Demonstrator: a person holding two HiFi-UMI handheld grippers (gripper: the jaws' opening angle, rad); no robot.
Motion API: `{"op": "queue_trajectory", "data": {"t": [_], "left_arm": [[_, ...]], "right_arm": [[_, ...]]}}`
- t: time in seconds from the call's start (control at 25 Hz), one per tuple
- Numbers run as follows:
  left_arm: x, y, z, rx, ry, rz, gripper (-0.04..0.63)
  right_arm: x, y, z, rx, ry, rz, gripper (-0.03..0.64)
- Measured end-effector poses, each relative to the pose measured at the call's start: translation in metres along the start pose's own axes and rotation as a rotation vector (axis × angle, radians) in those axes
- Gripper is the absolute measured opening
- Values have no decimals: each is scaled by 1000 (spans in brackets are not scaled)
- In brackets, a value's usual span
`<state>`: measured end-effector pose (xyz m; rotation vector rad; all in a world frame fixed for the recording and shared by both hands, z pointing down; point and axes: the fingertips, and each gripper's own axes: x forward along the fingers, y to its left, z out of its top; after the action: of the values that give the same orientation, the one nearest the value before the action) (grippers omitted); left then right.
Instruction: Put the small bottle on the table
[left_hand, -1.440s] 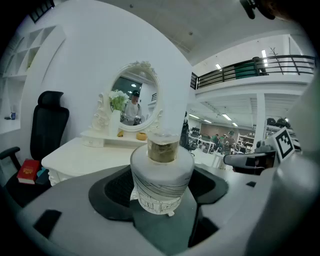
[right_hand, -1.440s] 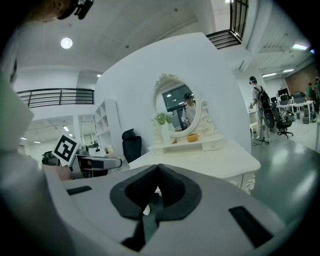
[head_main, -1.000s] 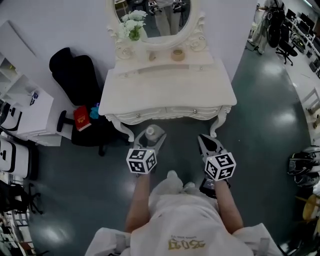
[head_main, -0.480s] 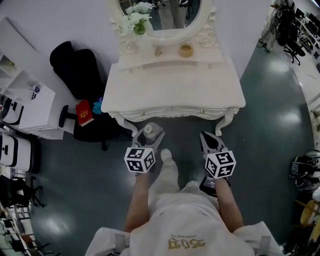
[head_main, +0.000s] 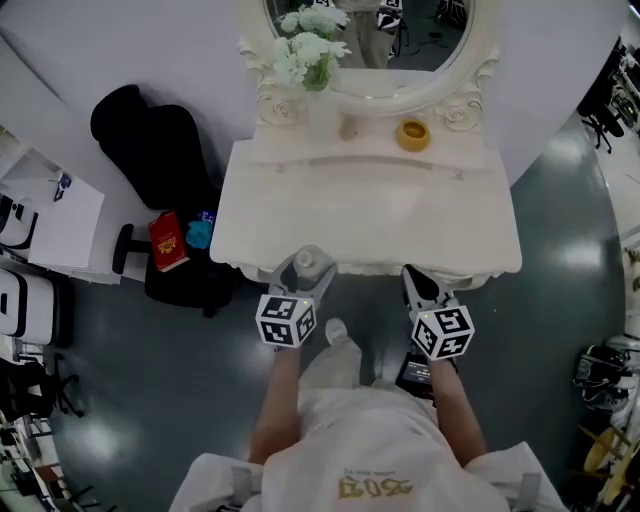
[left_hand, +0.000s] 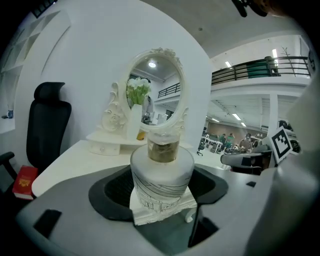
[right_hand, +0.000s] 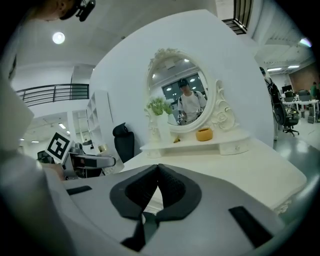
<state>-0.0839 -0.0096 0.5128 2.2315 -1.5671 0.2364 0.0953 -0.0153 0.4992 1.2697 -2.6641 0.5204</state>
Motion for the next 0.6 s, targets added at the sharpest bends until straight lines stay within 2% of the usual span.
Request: {"op": "queue_trajectory", "data": {"t": [0.16, 0.32, 0.6], "left_arm": [[35, 47, 19, 5, 24, -10, 345], [63, 85, 30, 3, 49, -23, 345], [98, 123, 45, -15, 49, -57, 345]], "right_arm": [[64, 2, 4, -24, 68, -12, 14], [110, 3, 12, -22, 85, -12, 12], [157, -6, 22, -27, 97, -54, 14]]}}
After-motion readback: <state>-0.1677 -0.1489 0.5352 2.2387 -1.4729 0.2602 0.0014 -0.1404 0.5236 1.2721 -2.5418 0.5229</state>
